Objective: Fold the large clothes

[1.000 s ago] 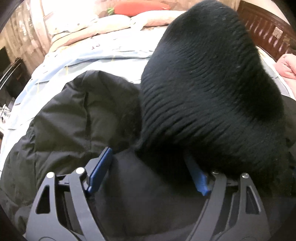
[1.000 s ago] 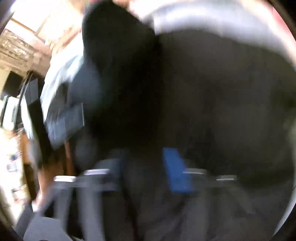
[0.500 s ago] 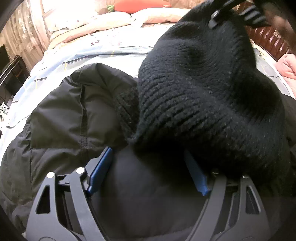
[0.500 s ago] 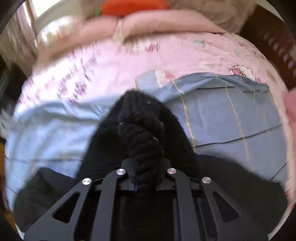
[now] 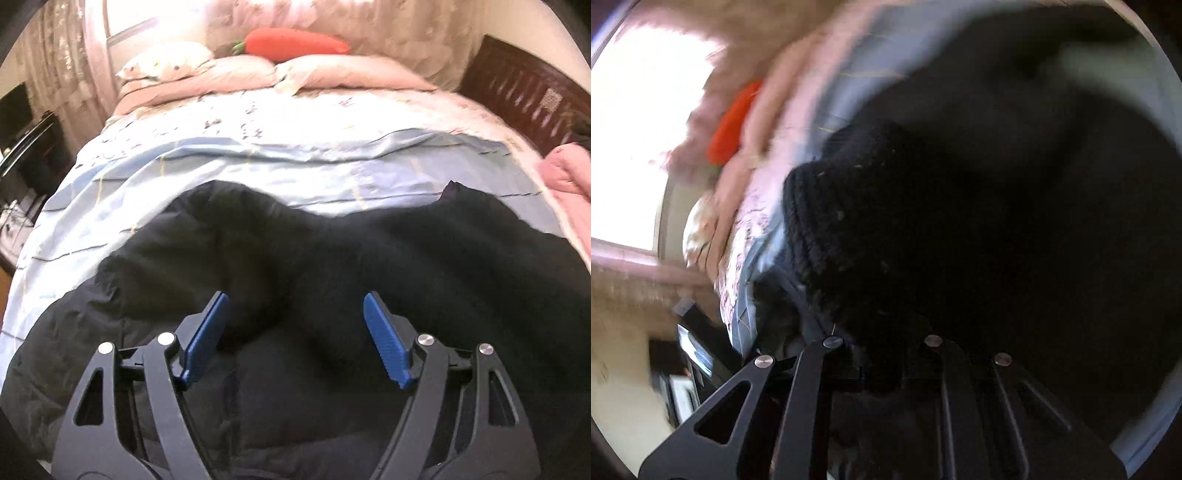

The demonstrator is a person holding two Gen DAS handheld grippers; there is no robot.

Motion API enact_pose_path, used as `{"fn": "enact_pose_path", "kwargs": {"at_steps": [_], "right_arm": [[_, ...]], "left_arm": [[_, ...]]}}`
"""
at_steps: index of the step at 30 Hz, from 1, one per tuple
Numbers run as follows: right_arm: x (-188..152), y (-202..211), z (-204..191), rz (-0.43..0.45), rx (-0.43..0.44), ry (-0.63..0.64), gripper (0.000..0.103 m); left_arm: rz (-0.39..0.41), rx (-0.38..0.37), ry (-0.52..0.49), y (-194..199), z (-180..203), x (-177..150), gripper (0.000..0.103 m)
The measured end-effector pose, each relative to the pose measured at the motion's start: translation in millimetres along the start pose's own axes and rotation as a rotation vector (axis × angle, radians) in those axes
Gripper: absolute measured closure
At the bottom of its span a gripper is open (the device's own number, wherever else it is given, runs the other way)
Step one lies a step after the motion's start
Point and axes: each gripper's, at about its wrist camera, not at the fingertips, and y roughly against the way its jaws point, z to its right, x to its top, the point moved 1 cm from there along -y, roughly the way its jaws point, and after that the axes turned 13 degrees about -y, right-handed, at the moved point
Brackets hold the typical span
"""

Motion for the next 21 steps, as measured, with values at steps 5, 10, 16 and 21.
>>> {"fn": "enact_pose_path", "kwargs": {"at_steps": [5,10,16,21], "right_arm": [[-44.1,1.2,14.7,0.011,-0.078,0.180,0.055],[-24.4,38.1,-8.6,0.043,-0.218,0.360,0.016],[12.9,52.0,-117.5,0.255,-0.101,0.845,0.016],[42.3,-37.5,-155.8,0.076,-0.154,1.048,0.024]], "left_arm": [[0.072,-0.041,-0.046,22.3,18.3,14.7,0.021],[0.076,-0.128,-0.046,25.6,45.8,28.5,0.008],[-0.045,-0.204,0.063,2.1,46.8,18.3,0.008],[-0.169,-0.161,0.150,-21.0,26.4,-2.8,0.008]]}}
